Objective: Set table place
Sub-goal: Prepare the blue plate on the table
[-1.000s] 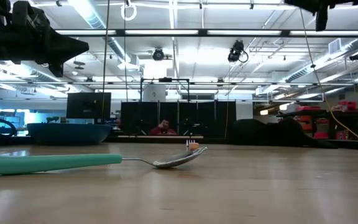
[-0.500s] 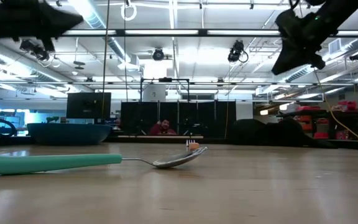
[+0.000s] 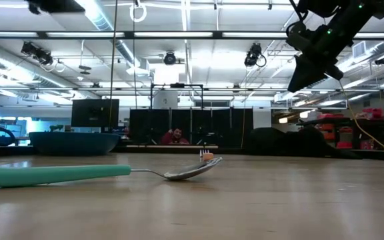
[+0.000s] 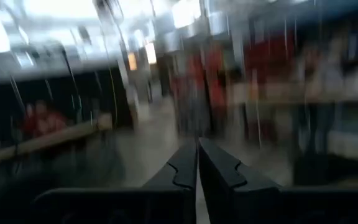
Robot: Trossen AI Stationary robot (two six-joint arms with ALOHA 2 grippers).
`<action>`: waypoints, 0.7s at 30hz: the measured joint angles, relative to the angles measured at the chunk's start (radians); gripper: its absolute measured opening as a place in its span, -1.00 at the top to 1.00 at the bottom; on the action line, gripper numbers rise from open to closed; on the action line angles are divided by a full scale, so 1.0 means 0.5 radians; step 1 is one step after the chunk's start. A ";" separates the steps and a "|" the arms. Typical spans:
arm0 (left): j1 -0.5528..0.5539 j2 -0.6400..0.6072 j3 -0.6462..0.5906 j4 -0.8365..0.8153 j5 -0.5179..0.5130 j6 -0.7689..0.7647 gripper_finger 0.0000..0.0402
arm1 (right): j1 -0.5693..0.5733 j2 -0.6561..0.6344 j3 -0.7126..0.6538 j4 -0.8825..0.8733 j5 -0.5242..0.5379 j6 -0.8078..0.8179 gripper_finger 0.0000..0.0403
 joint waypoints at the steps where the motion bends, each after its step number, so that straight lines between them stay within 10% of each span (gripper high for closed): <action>1: 0.036 0.108 0.071 -0.164 0.028 -0.066 0.91 | 0.001 -0.004 0.000 0.006 0.000 -0.020 0.77; 12: 0.873 1.196 0.438 -0.968 1.458 -0.263 0.86 | 0.396 -0.009 -0.001 0.323 -0.059 -0.672 0.77; 21: 1.276 1.791 0.455 -1.201 1.201 0.014 0.72 | 0.636 -0.029 -0.001 0.371 -0.058 -0.860 0.77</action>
